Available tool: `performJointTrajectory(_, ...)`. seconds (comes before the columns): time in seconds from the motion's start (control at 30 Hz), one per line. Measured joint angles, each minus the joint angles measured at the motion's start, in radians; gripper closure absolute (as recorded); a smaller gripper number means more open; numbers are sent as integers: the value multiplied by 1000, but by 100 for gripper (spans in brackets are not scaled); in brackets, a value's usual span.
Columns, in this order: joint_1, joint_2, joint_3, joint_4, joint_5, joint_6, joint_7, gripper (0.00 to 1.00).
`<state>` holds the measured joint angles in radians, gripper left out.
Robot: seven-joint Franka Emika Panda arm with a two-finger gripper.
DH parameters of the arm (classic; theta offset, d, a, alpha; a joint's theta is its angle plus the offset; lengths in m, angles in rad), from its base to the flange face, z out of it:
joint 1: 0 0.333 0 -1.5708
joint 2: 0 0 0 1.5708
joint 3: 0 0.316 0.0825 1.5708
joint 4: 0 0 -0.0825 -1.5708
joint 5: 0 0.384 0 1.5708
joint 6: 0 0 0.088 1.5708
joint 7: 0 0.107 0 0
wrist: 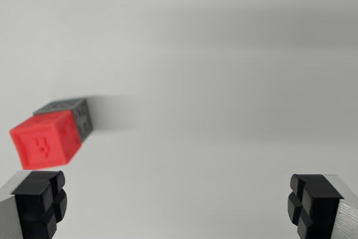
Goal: Destack cube
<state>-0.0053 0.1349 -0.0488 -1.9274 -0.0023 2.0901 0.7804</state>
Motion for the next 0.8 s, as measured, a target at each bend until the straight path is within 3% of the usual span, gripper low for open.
performJointTrajectory(0.8,8,-1,3,-18,0,11,3,0)
